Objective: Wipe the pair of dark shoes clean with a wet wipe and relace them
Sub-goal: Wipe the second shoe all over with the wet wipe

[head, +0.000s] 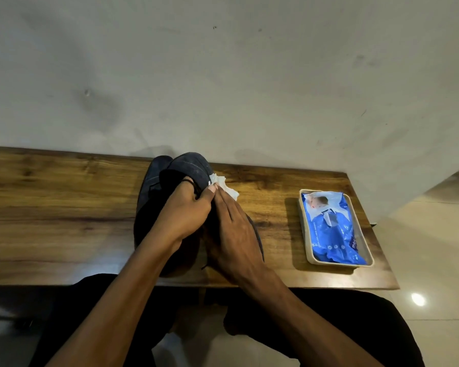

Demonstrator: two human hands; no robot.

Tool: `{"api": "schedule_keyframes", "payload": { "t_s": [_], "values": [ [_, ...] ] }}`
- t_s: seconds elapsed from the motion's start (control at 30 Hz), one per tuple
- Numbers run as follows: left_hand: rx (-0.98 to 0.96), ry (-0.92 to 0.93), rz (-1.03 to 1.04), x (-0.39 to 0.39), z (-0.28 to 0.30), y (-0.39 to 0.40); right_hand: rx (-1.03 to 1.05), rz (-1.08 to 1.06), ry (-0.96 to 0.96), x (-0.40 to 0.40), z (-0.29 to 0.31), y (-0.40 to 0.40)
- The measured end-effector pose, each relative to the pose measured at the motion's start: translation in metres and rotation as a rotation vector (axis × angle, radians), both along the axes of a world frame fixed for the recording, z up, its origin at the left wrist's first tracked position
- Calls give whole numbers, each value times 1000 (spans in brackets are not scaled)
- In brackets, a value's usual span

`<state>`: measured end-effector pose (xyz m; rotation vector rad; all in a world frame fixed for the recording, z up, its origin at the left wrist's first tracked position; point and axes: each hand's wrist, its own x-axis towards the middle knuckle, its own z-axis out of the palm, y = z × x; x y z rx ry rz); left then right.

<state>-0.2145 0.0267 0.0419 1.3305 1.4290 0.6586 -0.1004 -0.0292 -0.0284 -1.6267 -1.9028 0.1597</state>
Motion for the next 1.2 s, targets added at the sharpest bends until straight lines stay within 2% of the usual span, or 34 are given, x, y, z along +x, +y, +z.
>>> {"api": "schedule_keyframes", "payload": {
  "t_s": [0.17, 0.33, 0.6, 0.7, 0.9, 1.07, 1.13, 1.2],
  "values": [
    [-202, -182, 141, -2, -1, 6, 36, 57, -21, 1, -5, -5],
    [-215, -330, 231, 0, -1, 4, 117, 72, -144, 8, 8, -7],
    [-220, -713, 469, 4, 7, 0, 56, -194, -171, 41, 20, 1],
    [-239, -824, 442, 8, 11, -5, 67, -190, -149, 41, 24, 7],
    [-322, -1064, 266, 2, 15, -9, 119, 56, -103, 34, 36, 16],
    [-342, -1065, 197, -4, 19, -14, 180, 219, 17, 18, 36, 14],
    [-333, -1104, 216, -7, 21, -14, 193, 289, 11, 18, 39, 14],
    [-307, -1161, 245, -8, 24, -12, 188, 264, -19, 28, 45, 16]
  ]
}}
